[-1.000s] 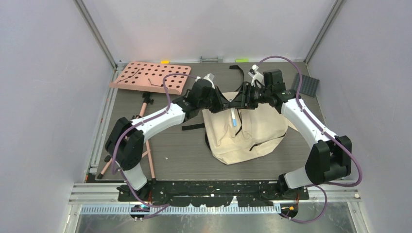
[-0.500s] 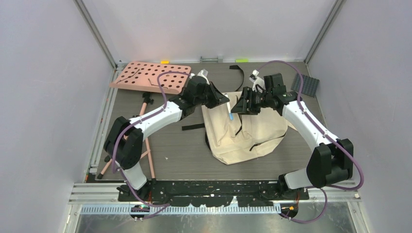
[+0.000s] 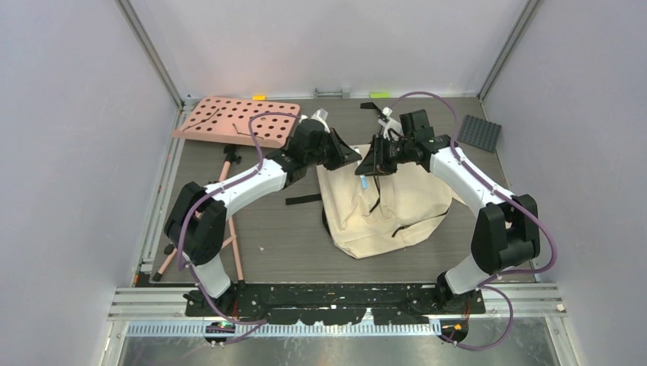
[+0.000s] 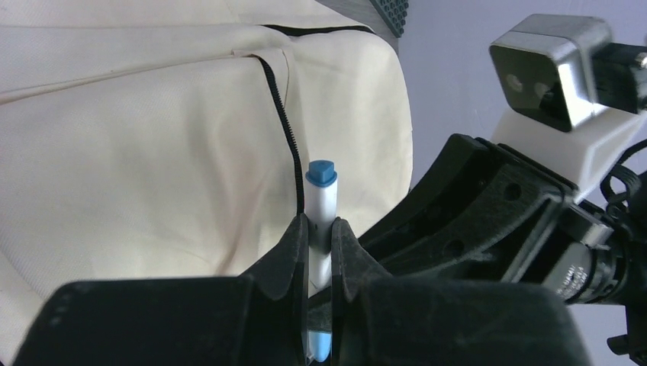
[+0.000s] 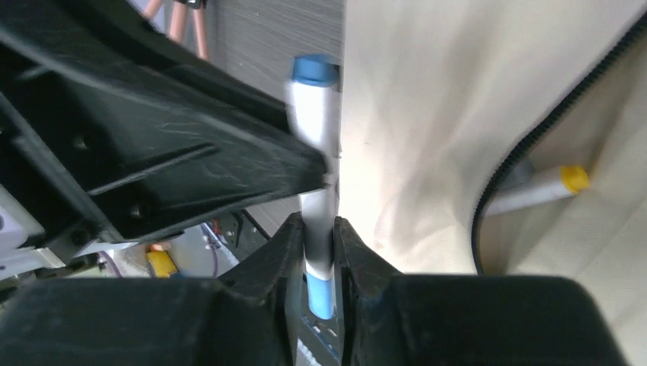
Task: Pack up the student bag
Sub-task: Pick up the stationery from the center of the board, then place the stationery in the student bag.
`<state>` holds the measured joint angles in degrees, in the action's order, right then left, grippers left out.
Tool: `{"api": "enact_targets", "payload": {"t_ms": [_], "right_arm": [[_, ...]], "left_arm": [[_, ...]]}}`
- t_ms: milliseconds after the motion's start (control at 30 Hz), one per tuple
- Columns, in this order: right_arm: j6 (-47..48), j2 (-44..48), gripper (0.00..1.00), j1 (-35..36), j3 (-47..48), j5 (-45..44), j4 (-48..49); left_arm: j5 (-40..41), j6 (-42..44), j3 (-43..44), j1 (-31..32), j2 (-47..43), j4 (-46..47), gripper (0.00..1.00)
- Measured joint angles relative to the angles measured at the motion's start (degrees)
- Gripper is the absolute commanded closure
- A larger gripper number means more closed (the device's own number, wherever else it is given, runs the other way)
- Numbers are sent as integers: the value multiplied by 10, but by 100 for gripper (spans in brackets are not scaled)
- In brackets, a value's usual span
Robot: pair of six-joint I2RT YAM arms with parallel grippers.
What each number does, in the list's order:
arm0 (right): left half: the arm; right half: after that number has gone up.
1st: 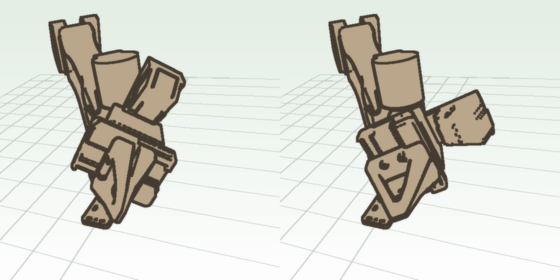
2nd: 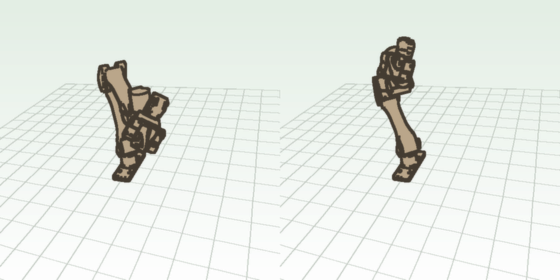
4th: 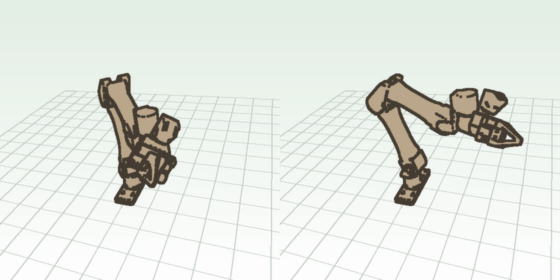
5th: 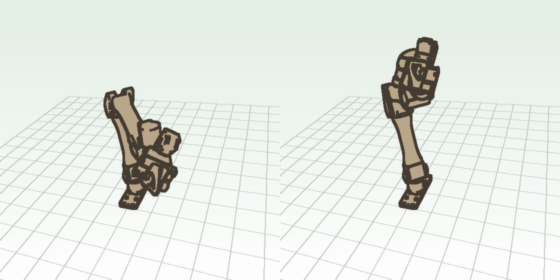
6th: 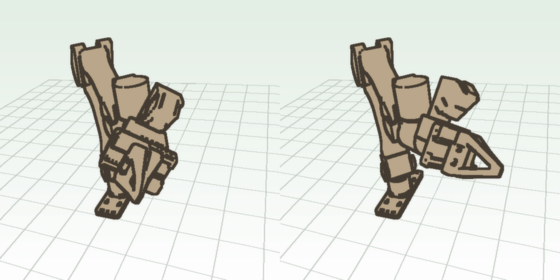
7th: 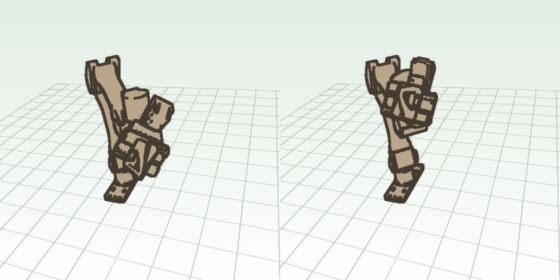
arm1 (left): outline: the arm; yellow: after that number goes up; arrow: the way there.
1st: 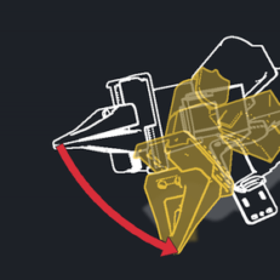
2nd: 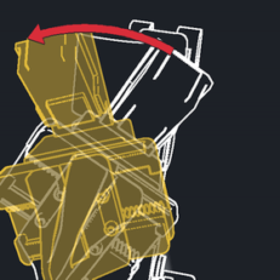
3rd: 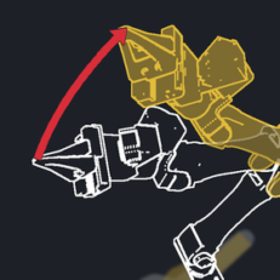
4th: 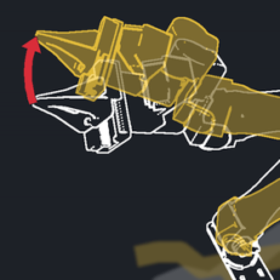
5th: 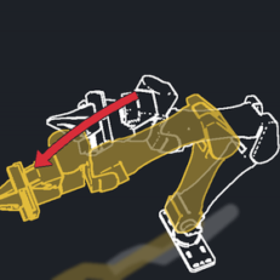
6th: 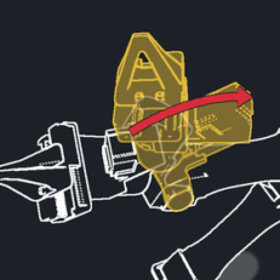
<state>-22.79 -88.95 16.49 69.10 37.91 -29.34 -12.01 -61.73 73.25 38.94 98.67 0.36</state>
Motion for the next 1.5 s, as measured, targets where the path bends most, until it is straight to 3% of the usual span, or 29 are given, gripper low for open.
{"api": "enact_targets", "payload": {"t_ms": [33, 100, 133, 200, 300, 367, 633, 933, 1233, 1500], "right_arm": [[-2, -2, 96, 2, 5, -1, 1], [-2, -4, 99, 6, 14, -7, -1], [-5, -5, 99, 6, 18, -13, -2], [-3, -5, 99, 7, 20, -22, -5], [2, -5, 99, -5, 20, -67, -12], [10, -5, 99, -28, 20, -91, -24], [75, -16, 99, -86, 21, -161, -85], [94, -86, 99, -61, 31, -133, -89], [112, -117, 99, -19, 59, -111, -70], [117, -134, 87, -18, 71, -94, -58]], "left_arm": [[0, 0, 0, 0, 1, 1, 99], [1, -2, 0, -2, 2, 6, 84], [1, -3, 0, -3, 2, 8, 69], [2, 3, 1, -3, 2, 11, 50], [0, 17, 8, -3, 2, -8, 29], [4, 33, 11, -2, 1, -26, 23], [35, 63, 8, -9, -2, -100, 19], [62, 87, -11, -27, -20, -149, 18], [39, 120, -24, -28, -19, -151, 19], [16, 158, -24, -26, -19, -148, 20]]}}
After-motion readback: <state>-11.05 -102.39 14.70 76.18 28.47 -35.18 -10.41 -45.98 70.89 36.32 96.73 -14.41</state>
